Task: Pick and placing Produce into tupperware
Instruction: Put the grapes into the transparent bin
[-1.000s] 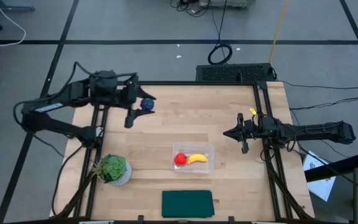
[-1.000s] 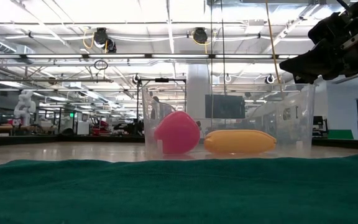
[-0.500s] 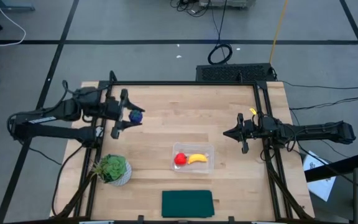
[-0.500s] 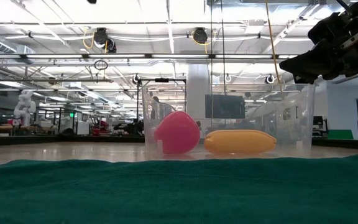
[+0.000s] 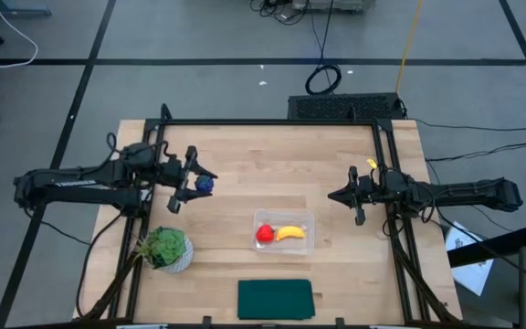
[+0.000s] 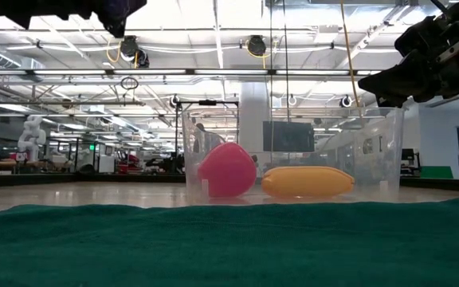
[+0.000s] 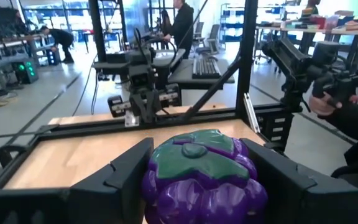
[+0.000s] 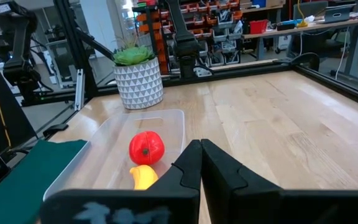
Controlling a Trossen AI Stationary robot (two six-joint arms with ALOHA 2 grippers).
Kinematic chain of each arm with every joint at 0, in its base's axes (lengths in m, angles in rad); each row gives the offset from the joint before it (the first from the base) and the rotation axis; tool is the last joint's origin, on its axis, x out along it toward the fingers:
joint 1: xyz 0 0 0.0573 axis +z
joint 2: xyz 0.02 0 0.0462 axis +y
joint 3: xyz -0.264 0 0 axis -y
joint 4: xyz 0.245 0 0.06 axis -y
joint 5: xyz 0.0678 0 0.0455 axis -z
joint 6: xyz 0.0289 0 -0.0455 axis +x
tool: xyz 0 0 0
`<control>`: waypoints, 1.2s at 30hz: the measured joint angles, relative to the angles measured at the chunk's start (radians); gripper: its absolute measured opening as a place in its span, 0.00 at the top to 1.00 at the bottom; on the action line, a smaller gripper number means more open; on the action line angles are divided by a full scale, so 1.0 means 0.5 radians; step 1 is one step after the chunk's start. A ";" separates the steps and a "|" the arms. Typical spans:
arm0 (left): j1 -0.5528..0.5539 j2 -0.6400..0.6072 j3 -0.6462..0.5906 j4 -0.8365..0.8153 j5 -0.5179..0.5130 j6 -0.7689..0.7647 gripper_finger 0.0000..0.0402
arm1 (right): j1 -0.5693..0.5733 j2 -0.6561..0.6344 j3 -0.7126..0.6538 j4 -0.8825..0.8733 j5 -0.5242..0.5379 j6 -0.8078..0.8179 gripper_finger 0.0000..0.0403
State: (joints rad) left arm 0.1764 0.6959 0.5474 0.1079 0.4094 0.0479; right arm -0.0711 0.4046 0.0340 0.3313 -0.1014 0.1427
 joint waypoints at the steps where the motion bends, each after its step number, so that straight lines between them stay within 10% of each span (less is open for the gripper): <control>1: 0.000 -0.015 -0.019 0.000 0.002 0.001 0.43 | 0.000 0.000 0.000 0.000 0.000 0.000 1.00; 36: -0.108 -0.015 -0.408 0.515 -0.105 -0.210 0.43 | -0.001 0.000 0.000 0.000 0.001 -0.010 1.00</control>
State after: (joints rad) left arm 0.1226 0.6885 0.3435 0.3656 0.3569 -0.0572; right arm -0.0715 0.4046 0.0338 0.3313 -0.1009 0.1379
